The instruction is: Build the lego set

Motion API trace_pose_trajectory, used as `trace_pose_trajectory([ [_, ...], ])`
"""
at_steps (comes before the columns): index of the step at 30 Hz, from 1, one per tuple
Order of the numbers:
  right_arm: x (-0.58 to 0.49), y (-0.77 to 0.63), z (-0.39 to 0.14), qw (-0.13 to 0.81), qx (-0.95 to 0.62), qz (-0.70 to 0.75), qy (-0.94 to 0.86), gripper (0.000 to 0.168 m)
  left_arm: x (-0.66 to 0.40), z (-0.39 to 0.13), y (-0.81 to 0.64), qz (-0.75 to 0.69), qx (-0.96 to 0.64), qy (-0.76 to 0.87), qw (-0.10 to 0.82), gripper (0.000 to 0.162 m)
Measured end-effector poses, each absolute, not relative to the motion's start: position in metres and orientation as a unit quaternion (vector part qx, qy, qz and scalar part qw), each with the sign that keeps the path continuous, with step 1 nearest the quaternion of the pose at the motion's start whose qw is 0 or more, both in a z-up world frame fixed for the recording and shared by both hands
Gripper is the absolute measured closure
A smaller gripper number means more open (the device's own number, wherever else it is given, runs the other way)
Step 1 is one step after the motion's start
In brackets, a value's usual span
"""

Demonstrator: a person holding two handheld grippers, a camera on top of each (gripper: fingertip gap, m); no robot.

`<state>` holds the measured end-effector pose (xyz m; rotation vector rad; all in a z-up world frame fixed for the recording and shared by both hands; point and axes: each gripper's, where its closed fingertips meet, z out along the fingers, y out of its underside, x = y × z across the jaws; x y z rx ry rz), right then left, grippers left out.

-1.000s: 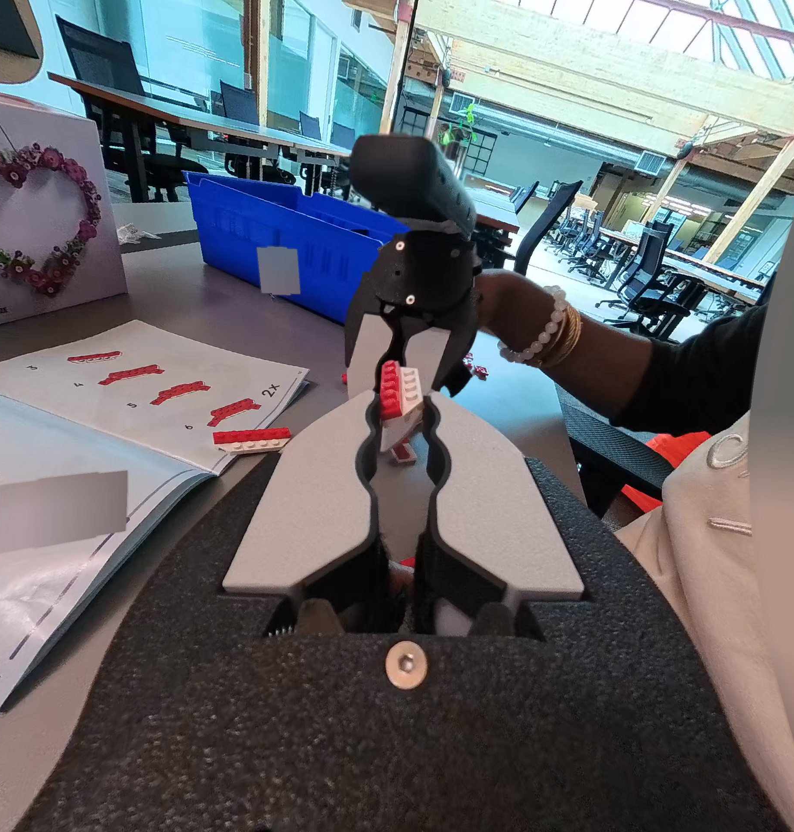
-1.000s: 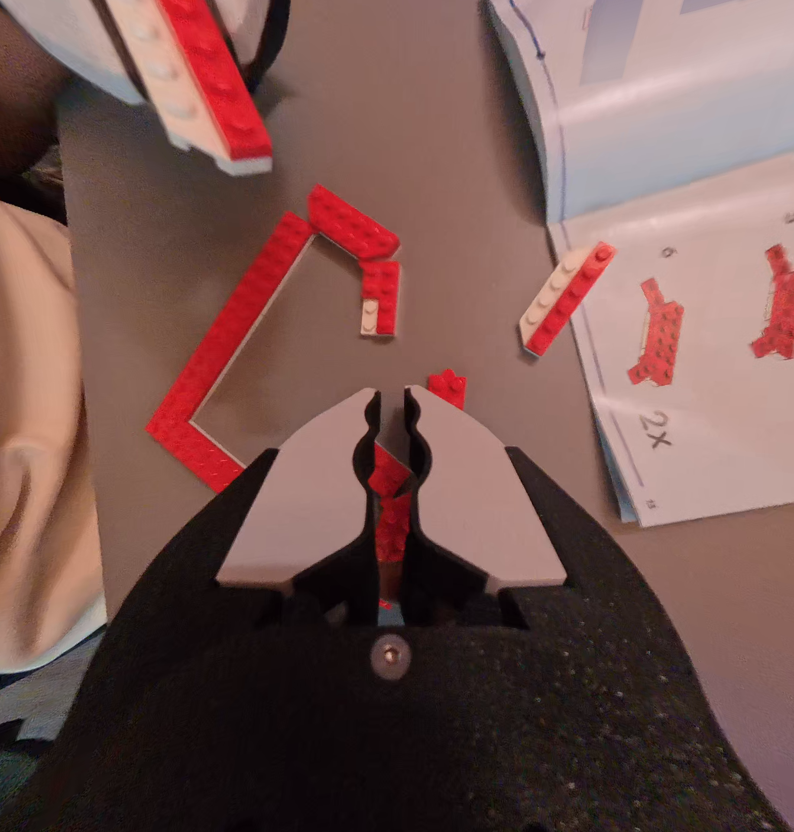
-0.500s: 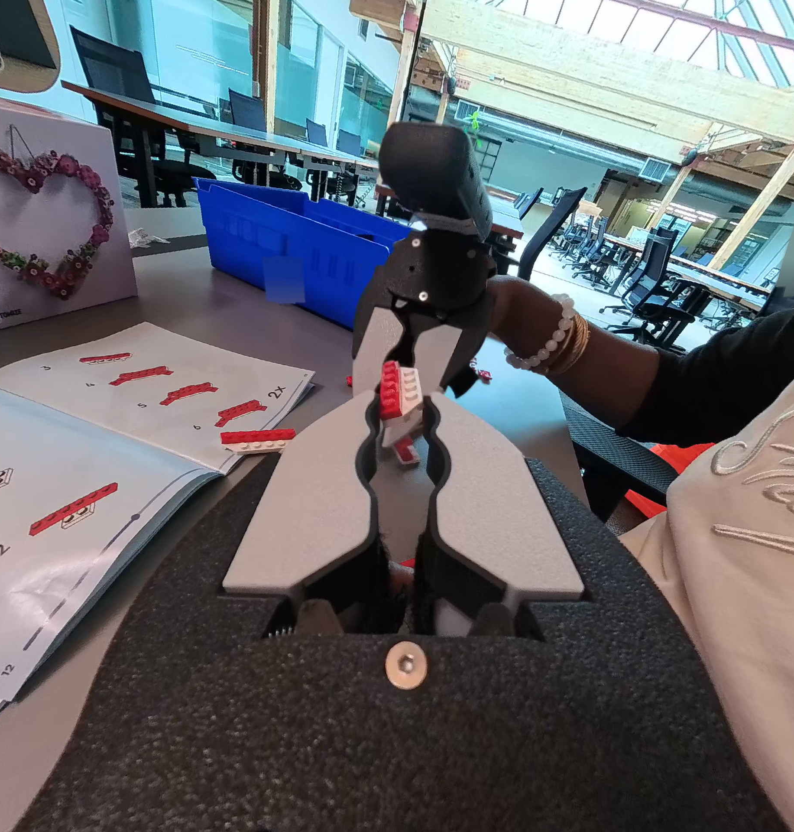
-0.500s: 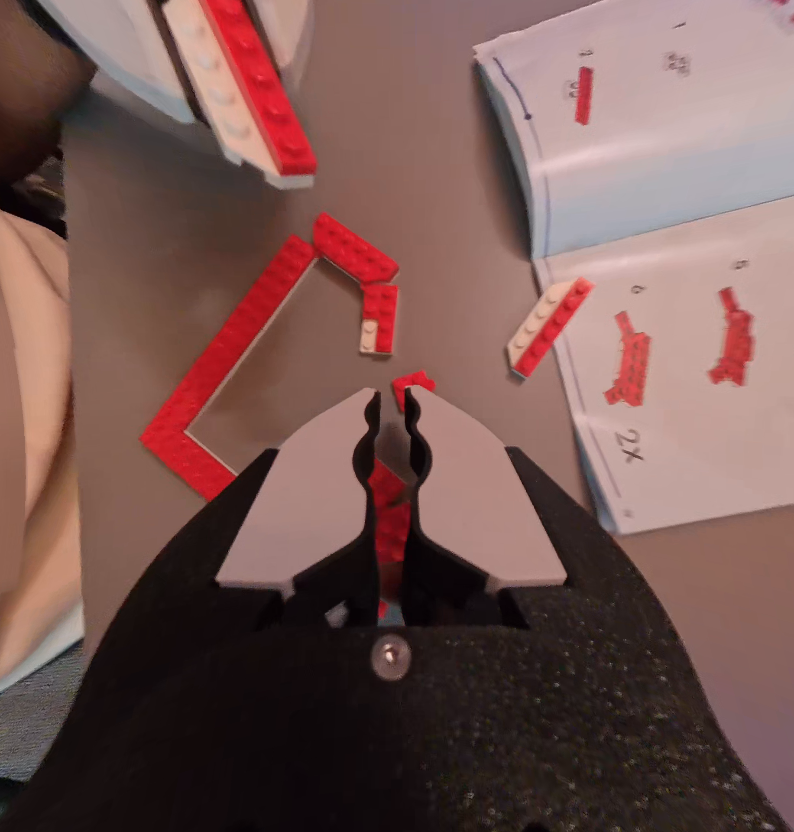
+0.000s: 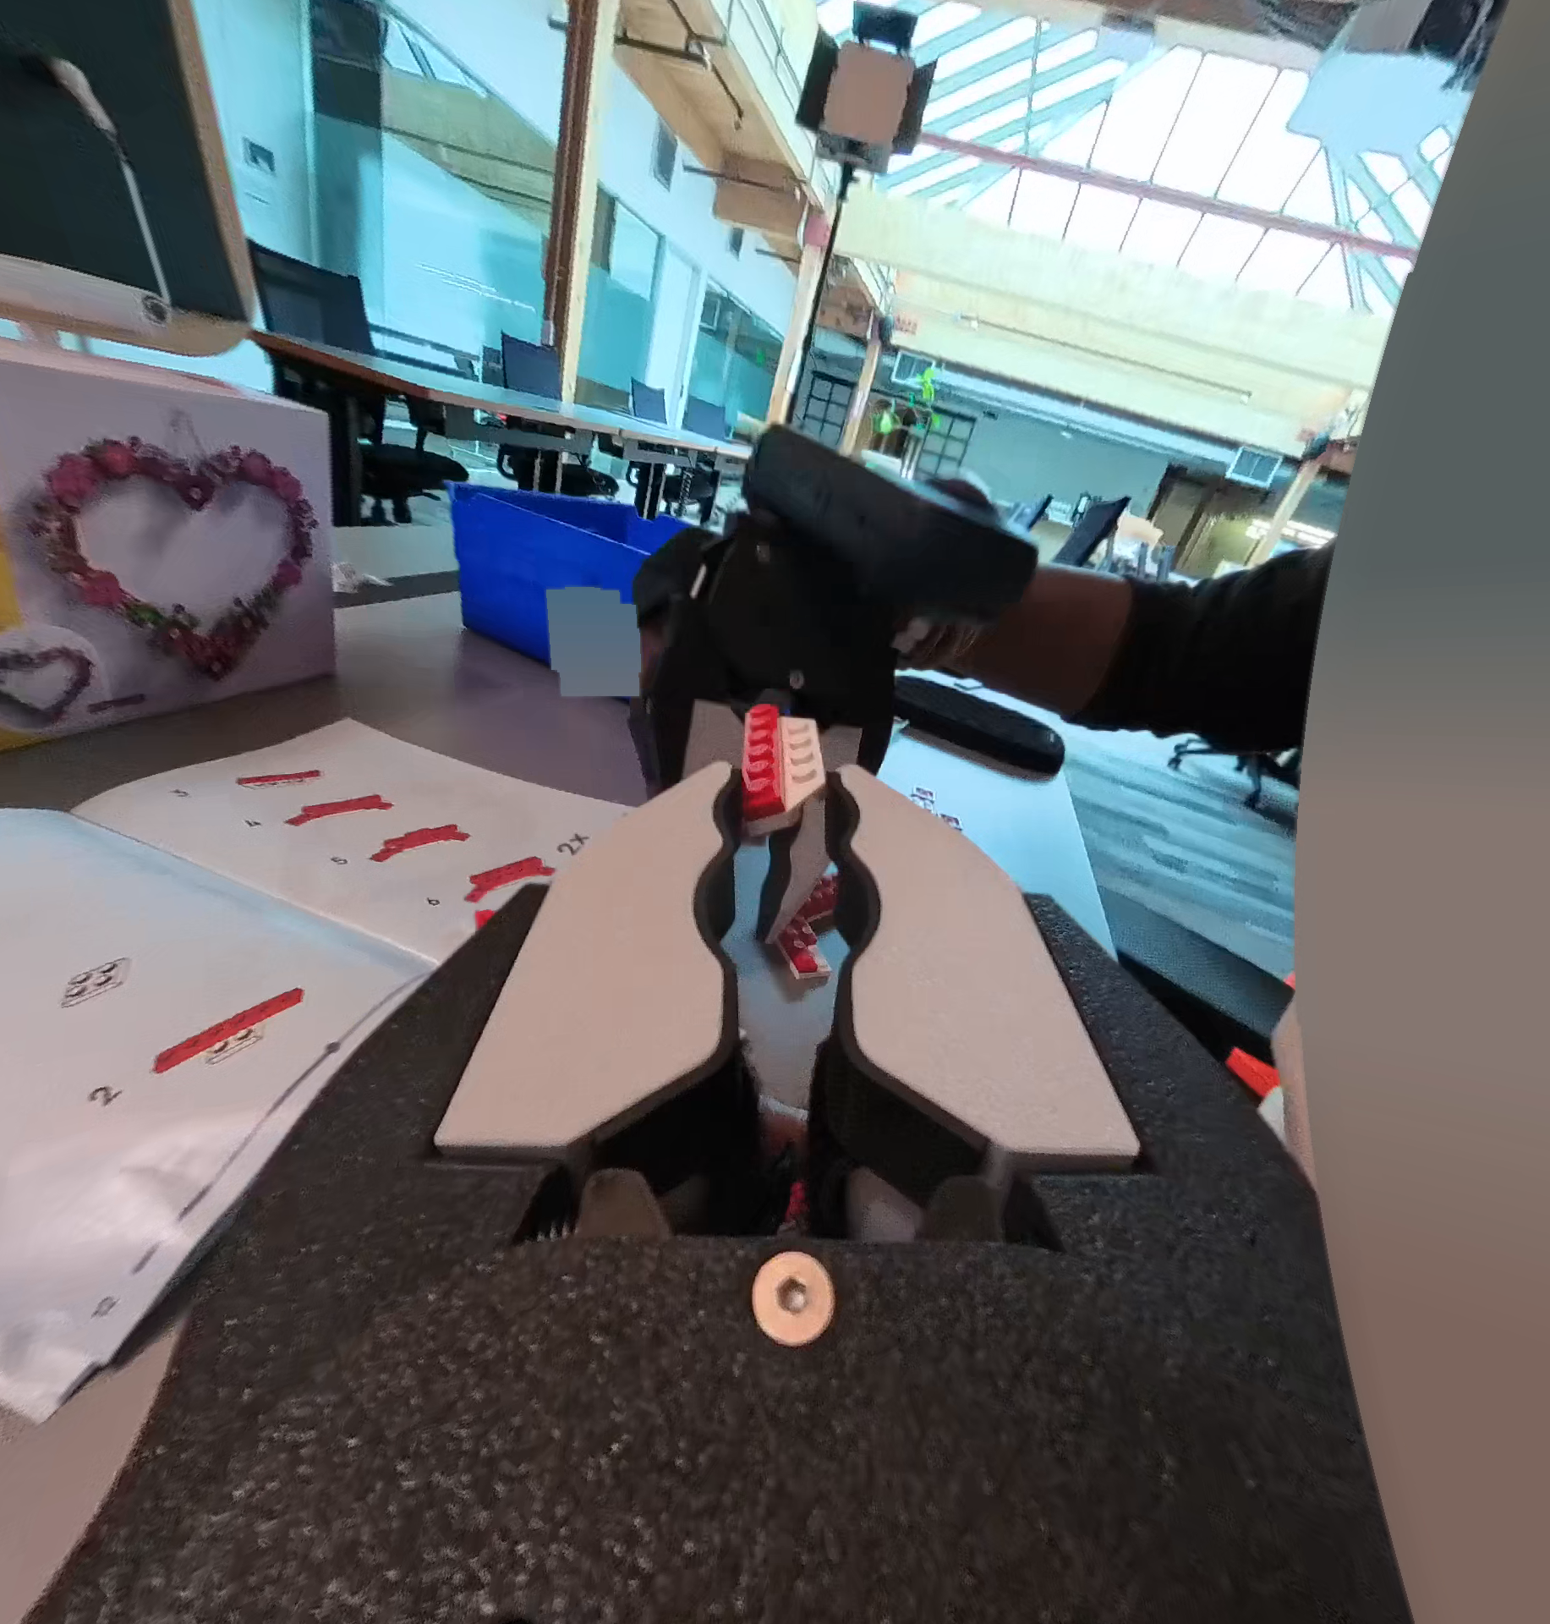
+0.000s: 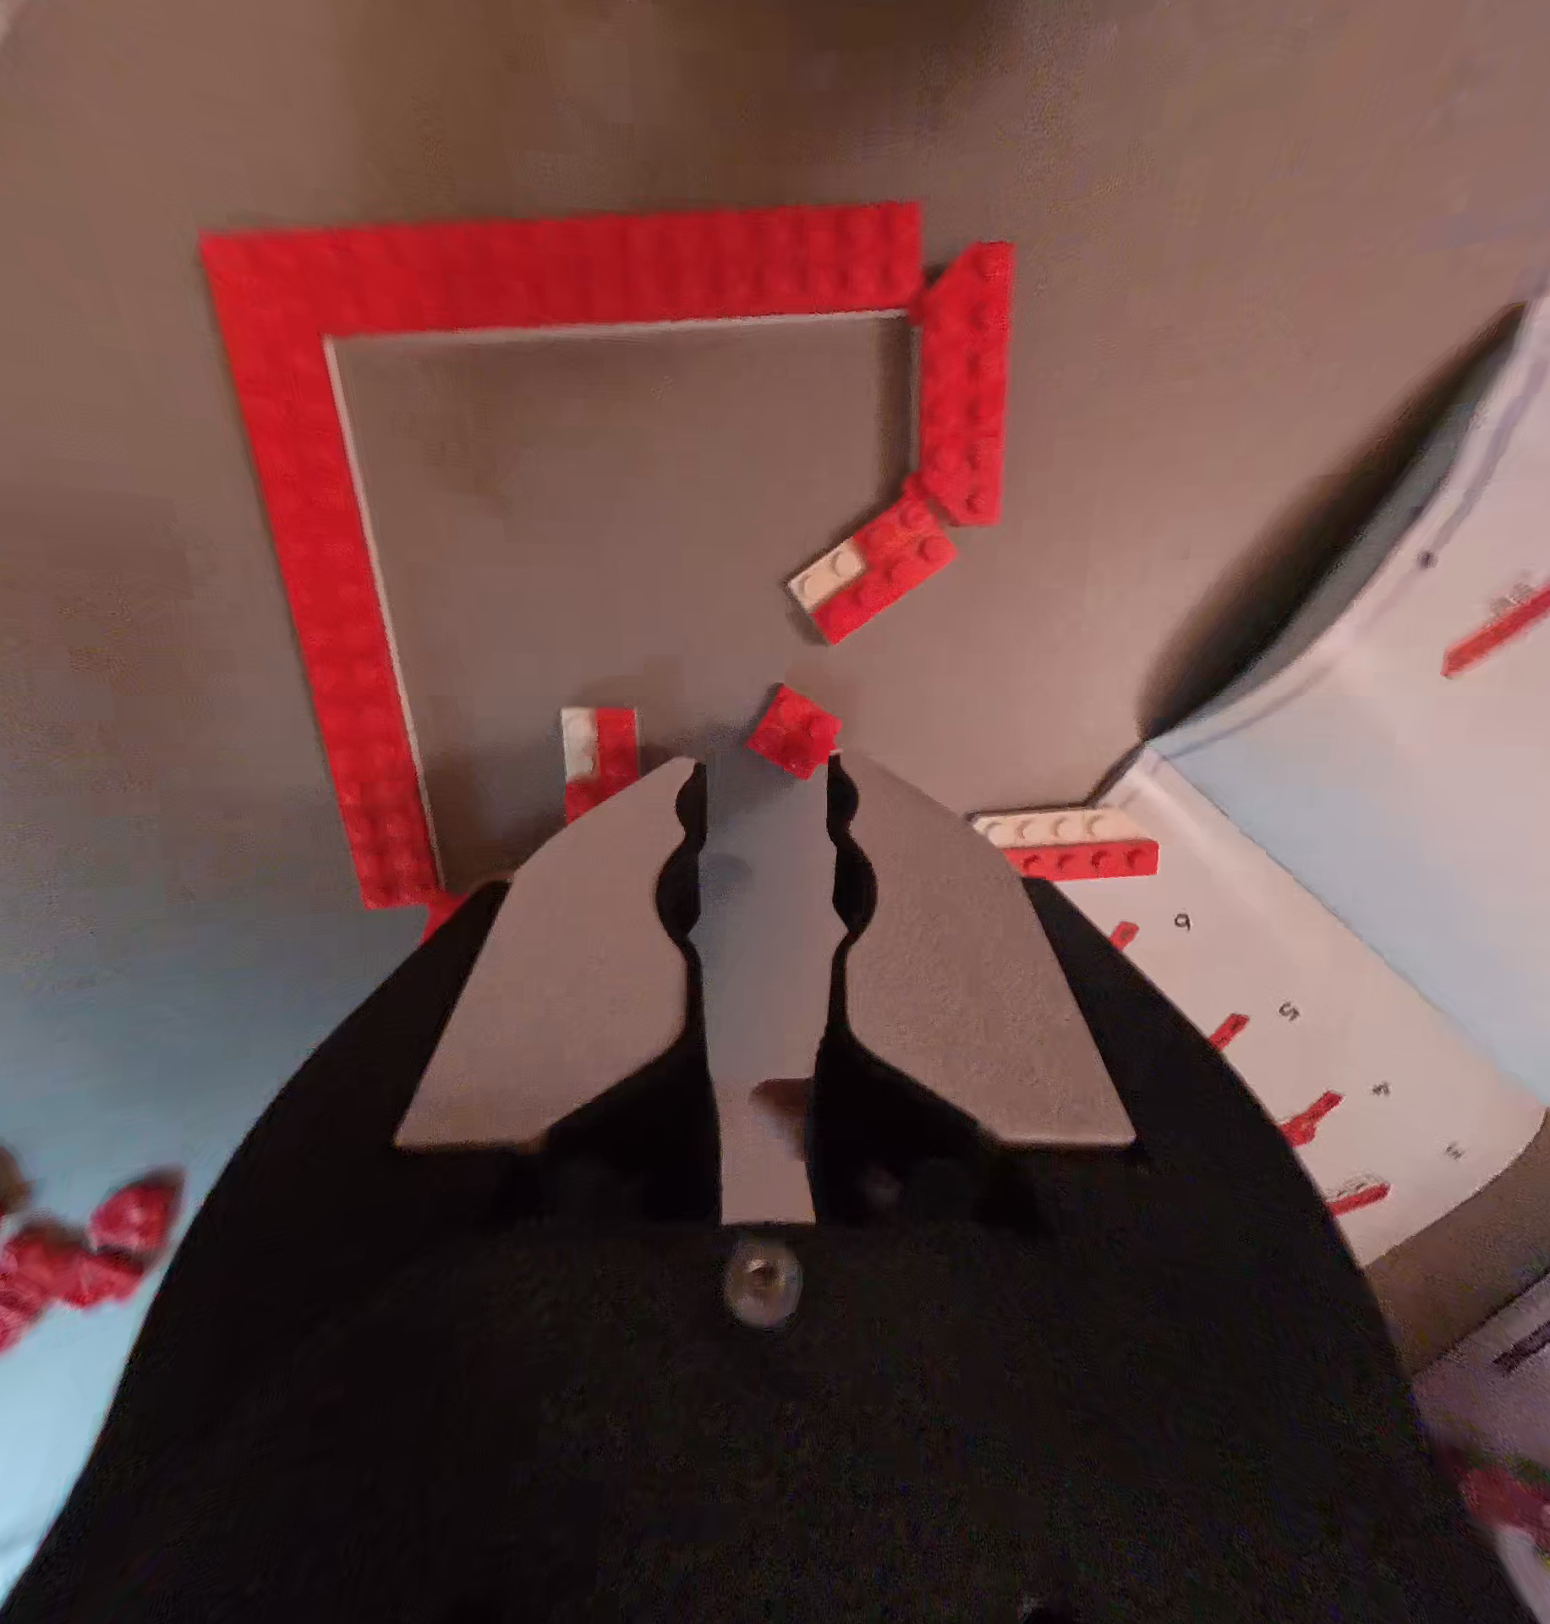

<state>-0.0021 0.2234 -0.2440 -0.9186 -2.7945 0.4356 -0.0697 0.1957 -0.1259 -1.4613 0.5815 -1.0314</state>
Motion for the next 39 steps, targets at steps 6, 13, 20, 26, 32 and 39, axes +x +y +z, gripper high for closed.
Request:
trace_pose_trajectory([
  [6,-0.008,0.235,-0.248,0.073,-0.201,0.079,-0.974,0.144,-0.091,-0.119,0.198,-0.409,-0.640,0.251,0.600,0.145],
  [13,-0.012,0.221,-0.254,0.047,-0.163,0.084,-0.982,0.147,-0.091,-0.124,0.200,-0.423,-0.638,0.246,0.594,0.145],
  [20,-0.007,0.249,-0.254,0.068,-0.457,0.086,-0.883,0.147,-0.086,-0.129,0.199,-0.426,-0.641,0.251,0.587,0.145],
  [26,0.003,0.254,-0.252,0.100,-0.591,0.088,-0.796,0.140,-0.078,-0.137,0.197,-0.415,-0.653,0.270,0.573,0.145],
  [32,0.016,0.244,-0.239,0.128,-0.506,0.124,-0.844,0.131,-0.068,-0.149,0.195,-0.396,-0.668,0.297,0.556,0.145],
  [39,0.015,0.249,-0.248,0.112,-0.322,0.099,-0.935,0.142,-0.063,-0.153,0.193,-0.416,-0.666,0.304,0.539,0.145],
])
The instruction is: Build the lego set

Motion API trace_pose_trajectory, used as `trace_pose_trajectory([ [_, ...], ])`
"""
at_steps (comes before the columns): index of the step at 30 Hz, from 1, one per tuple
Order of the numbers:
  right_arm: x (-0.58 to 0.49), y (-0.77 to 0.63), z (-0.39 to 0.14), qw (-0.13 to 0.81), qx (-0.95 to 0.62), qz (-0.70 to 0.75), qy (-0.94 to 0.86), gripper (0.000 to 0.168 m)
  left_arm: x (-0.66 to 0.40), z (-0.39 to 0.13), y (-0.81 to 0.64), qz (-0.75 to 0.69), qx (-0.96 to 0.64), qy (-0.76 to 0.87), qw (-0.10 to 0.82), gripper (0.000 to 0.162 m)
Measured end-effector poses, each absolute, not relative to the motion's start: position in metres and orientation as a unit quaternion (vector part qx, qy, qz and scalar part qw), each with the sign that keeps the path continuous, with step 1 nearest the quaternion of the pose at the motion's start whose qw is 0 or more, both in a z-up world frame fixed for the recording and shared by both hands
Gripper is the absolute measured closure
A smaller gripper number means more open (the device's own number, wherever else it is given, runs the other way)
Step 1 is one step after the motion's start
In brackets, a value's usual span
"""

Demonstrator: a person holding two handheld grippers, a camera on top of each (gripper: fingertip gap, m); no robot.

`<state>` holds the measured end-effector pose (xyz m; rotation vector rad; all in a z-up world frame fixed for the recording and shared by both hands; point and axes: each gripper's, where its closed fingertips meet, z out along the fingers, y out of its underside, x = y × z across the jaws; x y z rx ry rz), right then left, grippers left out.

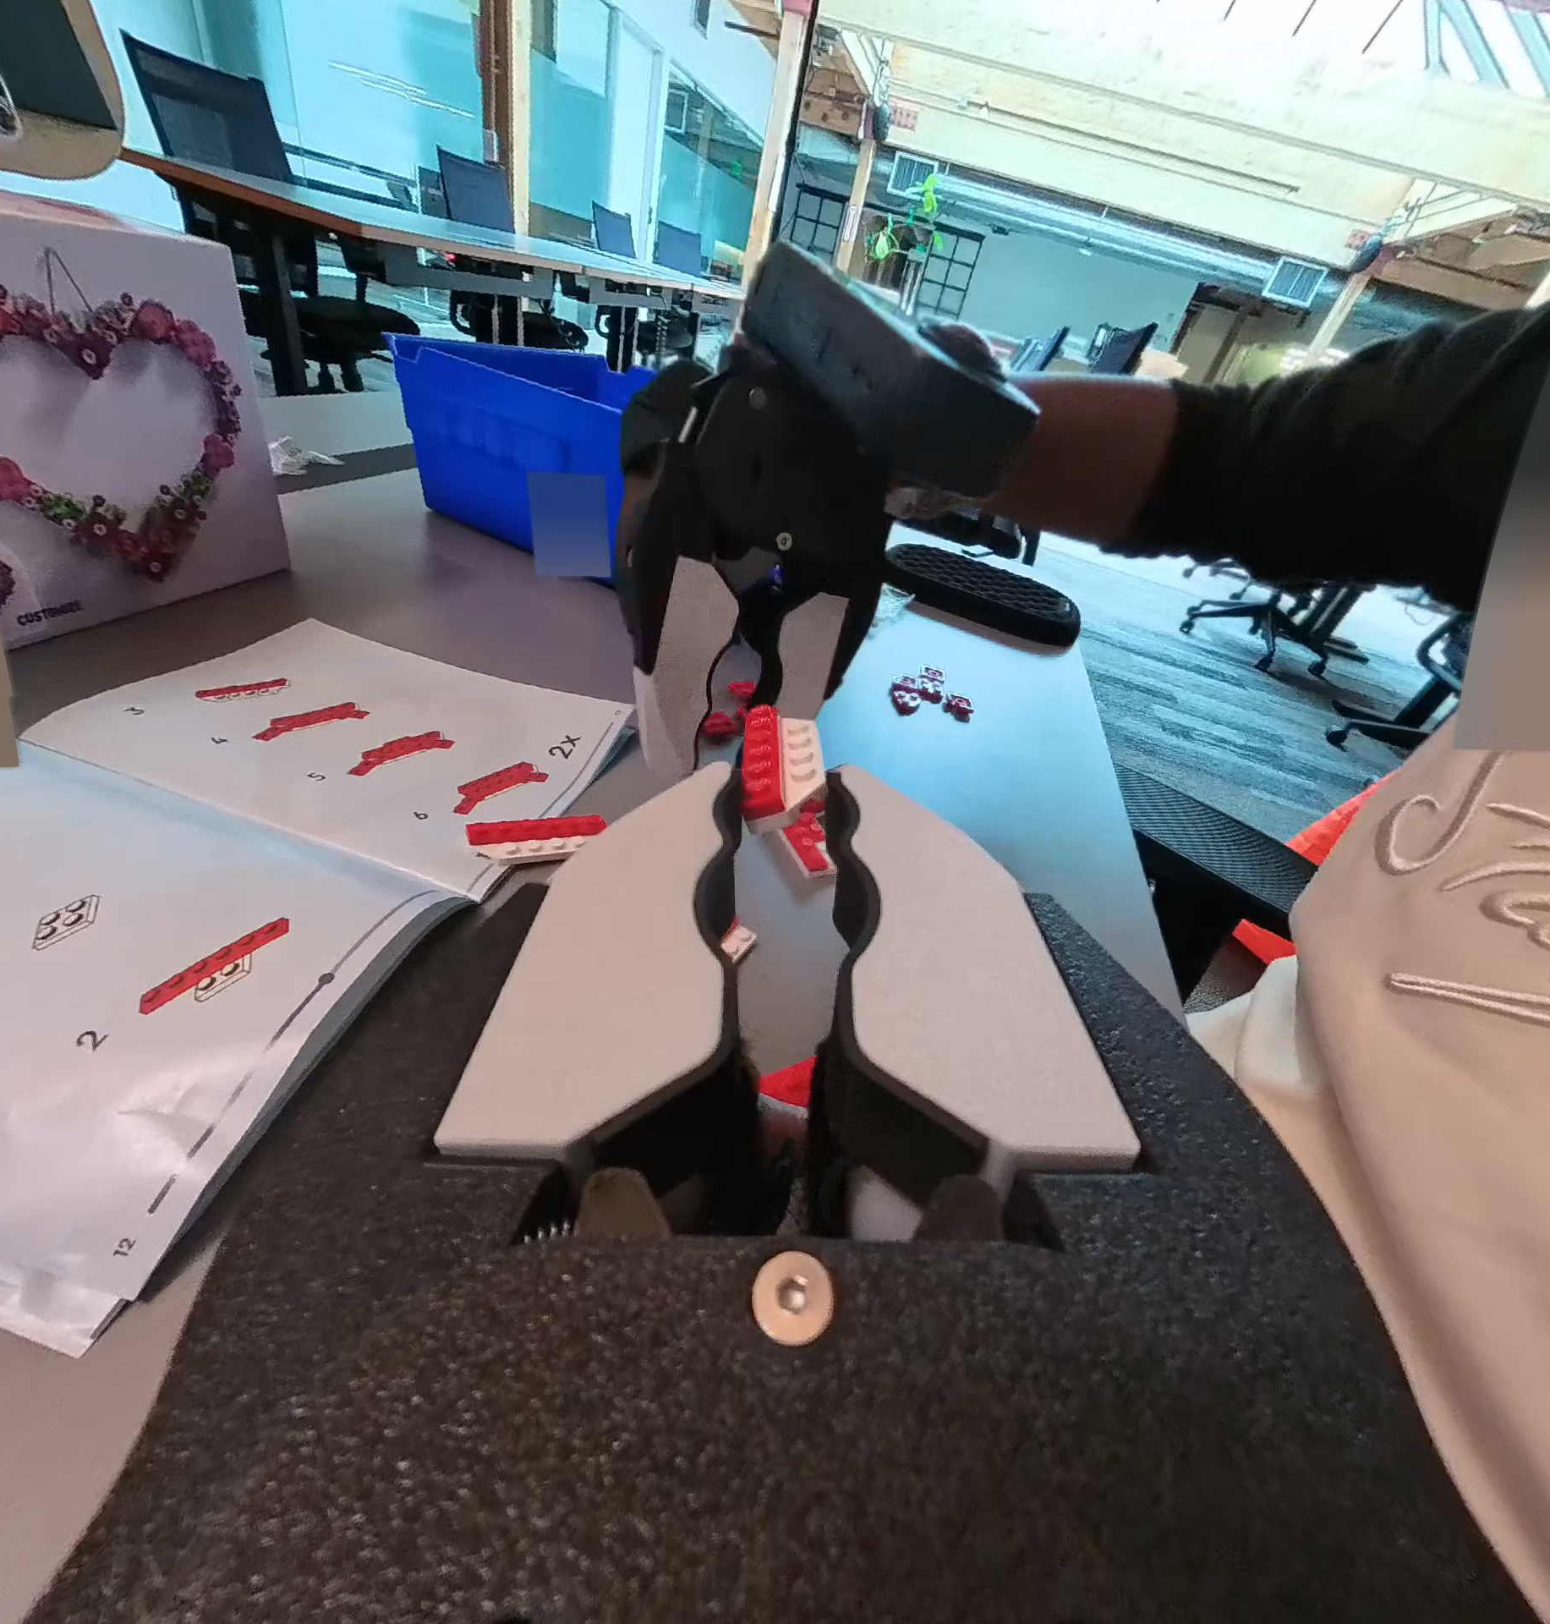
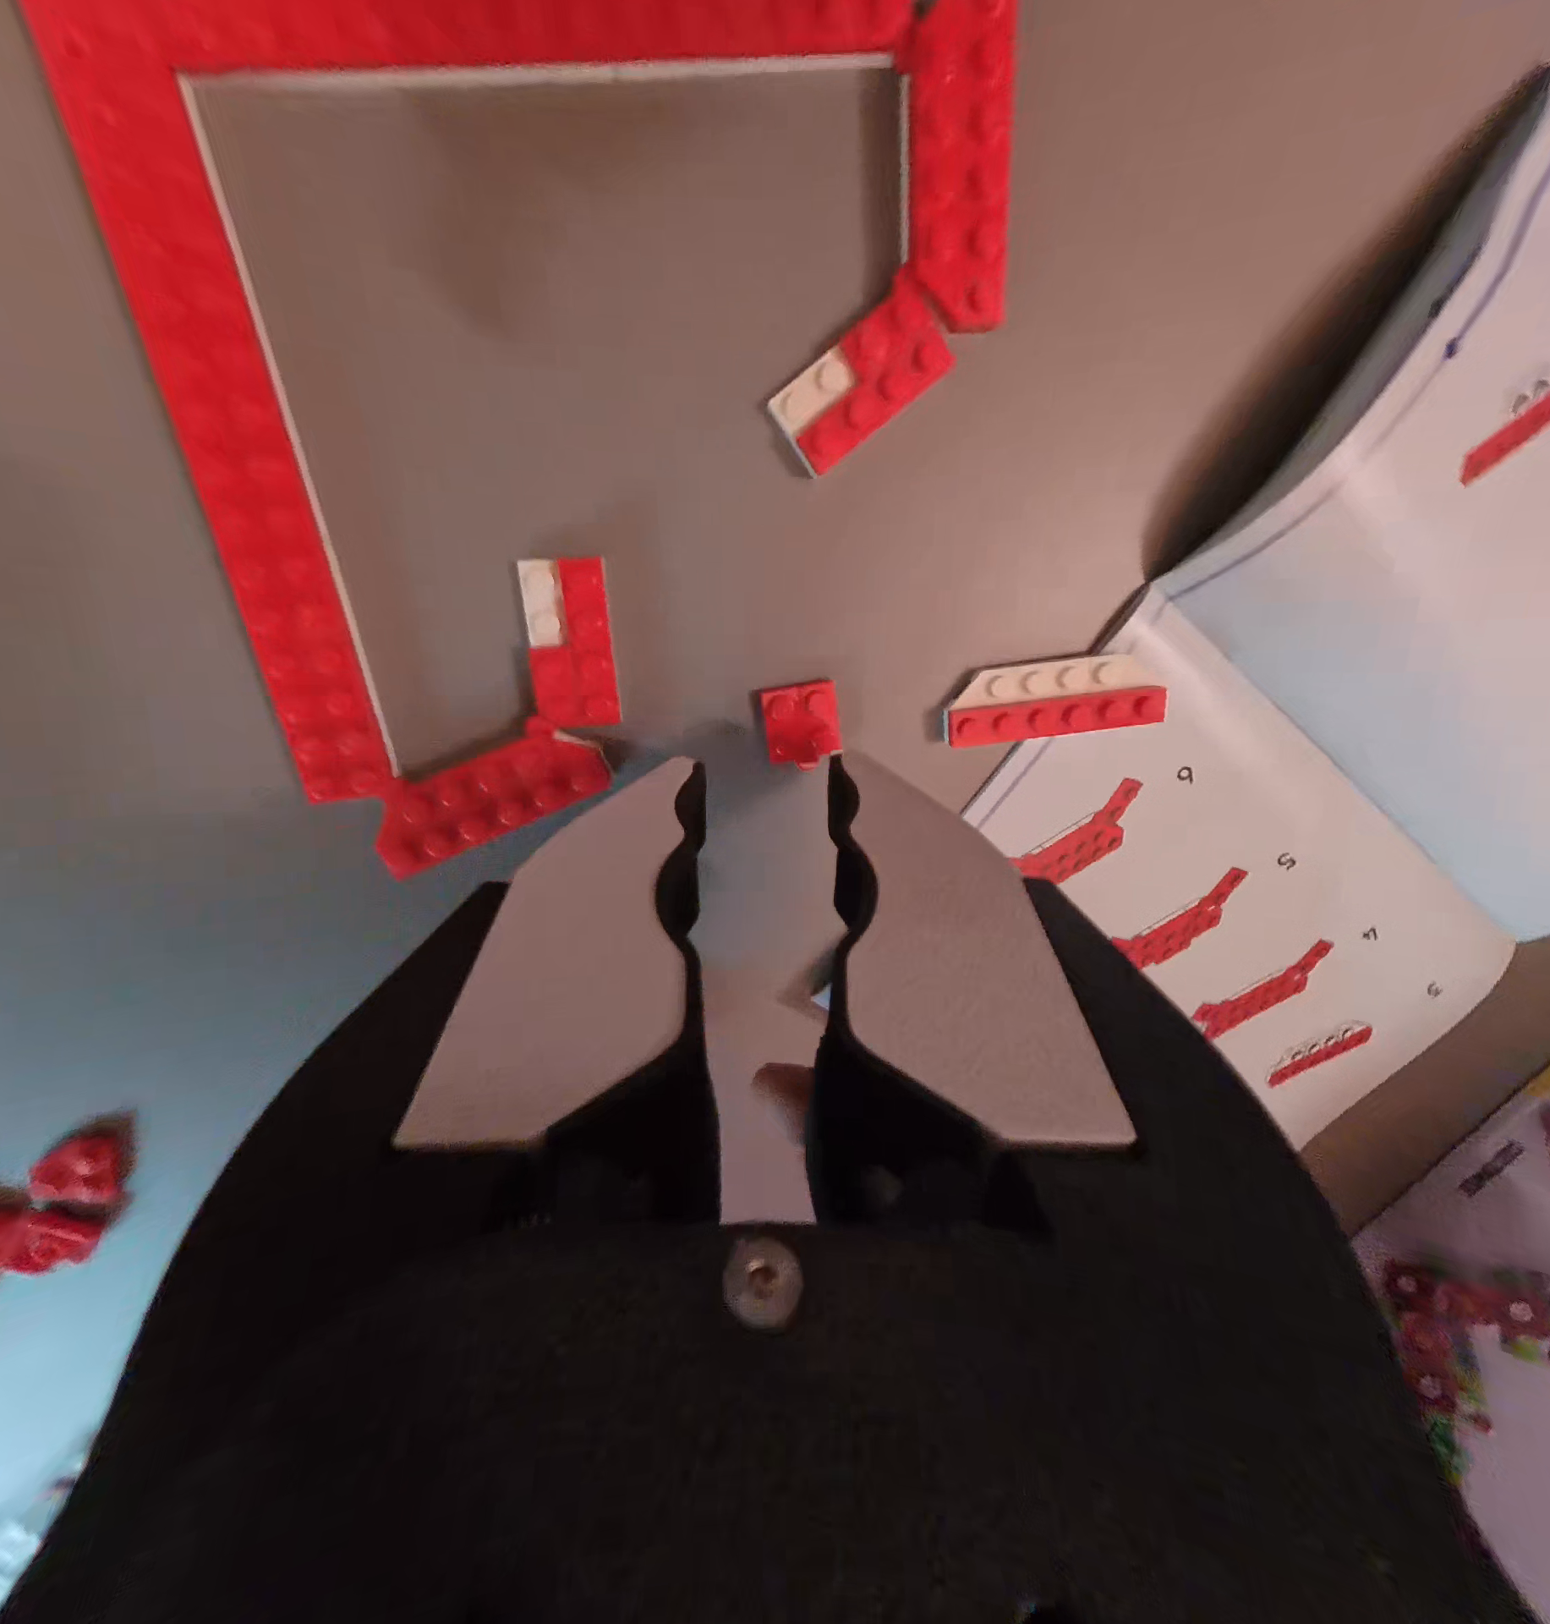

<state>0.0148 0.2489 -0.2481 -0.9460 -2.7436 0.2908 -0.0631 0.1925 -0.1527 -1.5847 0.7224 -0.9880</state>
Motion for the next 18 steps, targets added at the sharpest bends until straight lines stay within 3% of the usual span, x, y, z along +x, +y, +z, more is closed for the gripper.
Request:
trace_pose_trajectory([
  [12,0.002,0.254,-0.253,0.105,-0.395,0.163,-0.898,0.152,-0.070,-0.153,0.201,-0.403,-0.672,0.284,0.553,0.145],
  [18,0.002,0.248,-0.184,0.108,-0.496,0.175,-0.843,0.152,-0.068,-0.145,0.216,-0.327,-0.686,0.236,0.606,0.145],
])
